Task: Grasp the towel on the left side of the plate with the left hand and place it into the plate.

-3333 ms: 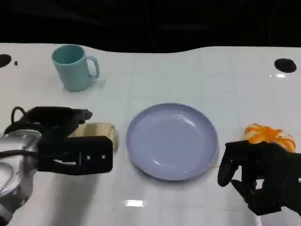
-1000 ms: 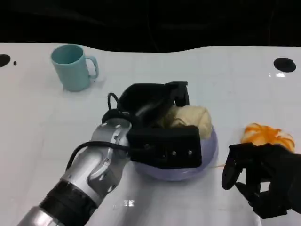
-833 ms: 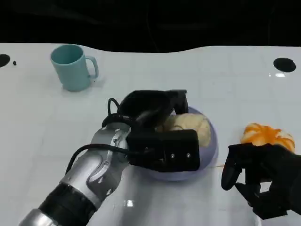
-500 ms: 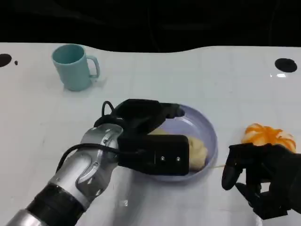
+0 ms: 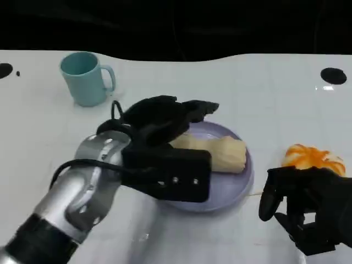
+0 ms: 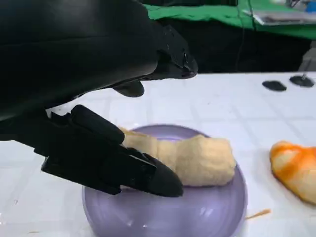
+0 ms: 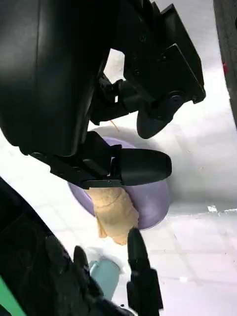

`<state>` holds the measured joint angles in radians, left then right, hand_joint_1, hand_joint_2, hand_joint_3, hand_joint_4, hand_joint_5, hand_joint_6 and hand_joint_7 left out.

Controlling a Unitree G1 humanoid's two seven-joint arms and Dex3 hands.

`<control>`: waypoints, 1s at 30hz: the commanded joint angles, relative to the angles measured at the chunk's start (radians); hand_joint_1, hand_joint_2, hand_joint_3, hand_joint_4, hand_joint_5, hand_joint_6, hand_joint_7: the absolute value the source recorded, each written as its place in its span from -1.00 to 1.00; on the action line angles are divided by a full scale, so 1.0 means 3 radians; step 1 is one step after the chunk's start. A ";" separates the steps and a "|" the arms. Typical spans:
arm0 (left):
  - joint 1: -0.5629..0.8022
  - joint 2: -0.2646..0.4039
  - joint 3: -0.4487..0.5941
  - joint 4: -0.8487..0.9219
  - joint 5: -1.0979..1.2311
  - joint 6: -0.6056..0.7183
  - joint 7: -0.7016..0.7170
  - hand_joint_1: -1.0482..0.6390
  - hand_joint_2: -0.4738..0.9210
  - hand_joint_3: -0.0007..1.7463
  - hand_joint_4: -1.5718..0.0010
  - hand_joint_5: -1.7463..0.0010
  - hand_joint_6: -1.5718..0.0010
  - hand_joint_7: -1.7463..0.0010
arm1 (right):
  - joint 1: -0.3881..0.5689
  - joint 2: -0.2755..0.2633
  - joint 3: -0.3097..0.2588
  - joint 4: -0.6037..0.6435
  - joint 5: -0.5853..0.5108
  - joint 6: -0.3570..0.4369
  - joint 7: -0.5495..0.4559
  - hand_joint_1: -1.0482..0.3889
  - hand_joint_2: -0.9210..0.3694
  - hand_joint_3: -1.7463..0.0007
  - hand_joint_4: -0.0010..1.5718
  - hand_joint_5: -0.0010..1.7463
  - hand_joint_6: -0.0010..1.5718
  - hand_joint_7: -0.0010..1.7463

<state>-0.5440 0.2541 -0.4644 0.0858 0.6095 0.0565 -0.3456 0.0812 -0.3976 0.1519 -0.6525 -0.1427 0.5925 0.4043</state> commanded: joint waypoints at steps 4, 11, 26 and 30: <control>0.0403 0.0150 0.0609 -0.0459 -0.0956 0.0097 -0.0428 -0.15 1.00 -0.70 0.41 0.18 0.34 0.83 | -0.0026 -0.0009 -0.0006 -0.0008 0.0000 0.0016 -0.0031 0.48 -0.43 -0.25 -0.06 1.00 -0.09 0.66; 0.0941 0.0060 0.1112 -0.0950 -0.1753 0.0348 -0.0475 0.13 0.86 -0.47 0.10 0.08 -0.06 0.77 | -0.0045 -0.0020 0.0004 0.0059 0.0009 -0.0029 -0.0020 0.47 -0.43 -0.27 -0.07 1.00 -0.10 0.64; 0.1744 0.0042 0.1927 -0.2352 -0.3210 0.2321 -0.0212 0.14 0.34 0.59 0.06 -0.82 0.05 -0.44 | -0.0076 -0.0036 0.0049 0.0103 -0.0023 -0.0058 -0.0031 0.46 -0.46 -0.24 -0.08 1.00 -0.12 0.64; 0.1860 0.0107 0.2037 -0.2676 -0.3441 0.2925 -0.0050 0.18 0.45 0.48 0.03 -0.97 0.07 -0.68 | -0.0062 -0.0041 0.0030 0.0106 -0.0014 -0.0078 -0.0027 0.46 -0.45 -0.24 -0.08 1.00 -0.11 0.64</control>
<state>-0.0152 0.2644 0.1262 -0.6578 -0.3882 0.8439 -0.3938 0.0614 -0.3969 0.1706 -0.6197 -0.1470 0.5834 0.3988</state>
